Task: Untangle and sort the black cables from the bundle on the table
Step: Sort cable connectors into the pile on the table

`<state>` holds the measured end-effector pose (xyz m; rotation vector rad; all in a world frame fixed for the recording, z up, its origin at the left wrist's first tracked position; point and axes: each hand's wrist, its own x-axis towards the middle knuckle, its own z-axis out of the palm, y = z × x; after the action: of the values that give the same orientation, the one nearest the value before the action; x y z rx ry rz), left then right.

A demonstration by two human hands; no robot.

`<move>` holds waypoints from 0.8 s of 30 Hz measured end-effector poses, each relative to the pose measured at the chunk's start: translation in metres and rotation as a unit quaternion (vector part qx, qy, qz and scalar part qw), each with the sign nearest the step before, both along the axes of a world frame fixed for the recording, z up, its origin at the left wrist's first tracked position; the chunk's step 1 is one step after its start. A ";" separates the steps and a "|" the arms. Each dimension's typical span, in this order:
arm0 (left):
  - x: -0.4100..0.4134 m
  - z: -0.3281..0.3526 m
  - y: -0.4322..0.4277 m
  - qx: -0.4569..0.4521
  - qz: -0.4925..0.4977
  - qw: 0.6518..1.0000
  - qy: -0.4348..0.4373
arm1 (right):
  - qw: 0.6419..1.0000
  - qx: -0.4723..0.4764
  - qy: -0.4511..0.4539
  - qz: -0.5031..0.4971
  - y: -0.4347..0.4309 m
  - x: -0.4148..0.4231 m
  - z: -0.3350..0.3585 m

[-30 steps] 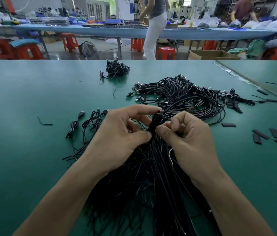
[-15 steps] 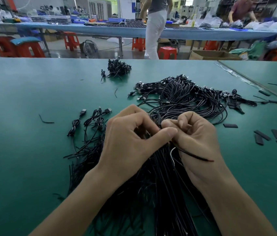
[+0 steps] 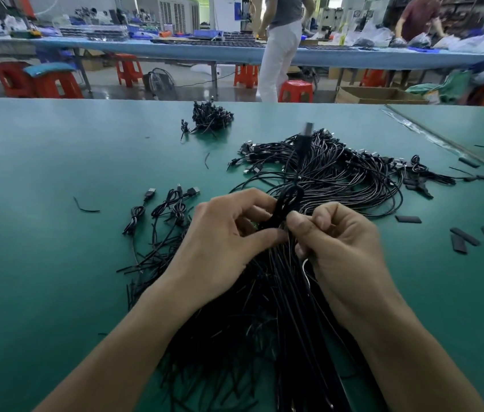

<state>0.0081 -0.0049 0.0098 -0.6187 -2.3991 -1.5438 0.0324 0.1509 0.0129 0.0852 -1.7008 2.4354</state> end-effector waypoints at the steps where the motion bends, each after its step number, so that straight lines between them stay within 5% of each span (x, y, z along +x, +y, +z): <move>1: 0.000 0.000 -0.001 -0.012 0.006 1.000 0.020 | 1.000 -0.013 -0.021 0.013 0.000 -0.001 -0.001; 6: -0.004 0.004 -0.010 -0.070 0.011 0.994 0.088 | 0.990 -0.079 -0.075 0.088 0.003 -0.002 -0.001; 13: -0.028 -0.002 -0.041 0.128 0.184 0.975 -0.001 | 0.984 0.134 -0.112 0.044 0.011 -0.006 -0.008; 15: -0.036 -0.007 -0.057 0.189 0.237 0.952 -0.027 | 0.956 0.276 -0.099 0.025 0.012 -0.006 -0.013; 19: -0.045 -0.024 -0.076 0.266 0.292 0.916 -0.074 | 0.823 0.567 -0.042 -0.017 0.008 -0.001 -0.026; 21: -0.050 -0.031 -0.080 0.282 0.315 0.902 -0.088 | 0.781 0.623 -0.040 -0.016 0.002 0.002 -0.031; 24: -0.060 -0.039 -0.082 0.242 0.342 0.902 -0.106 | 0.776 0.628 -0.026 -0.051 -0.003 0.004 -0.035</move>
<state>-0.0514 -0.0871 -0.0297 0.4692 -1.8937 -1.7919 0.0363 0.1477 -0.0224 0.0749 -2.8777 0.8155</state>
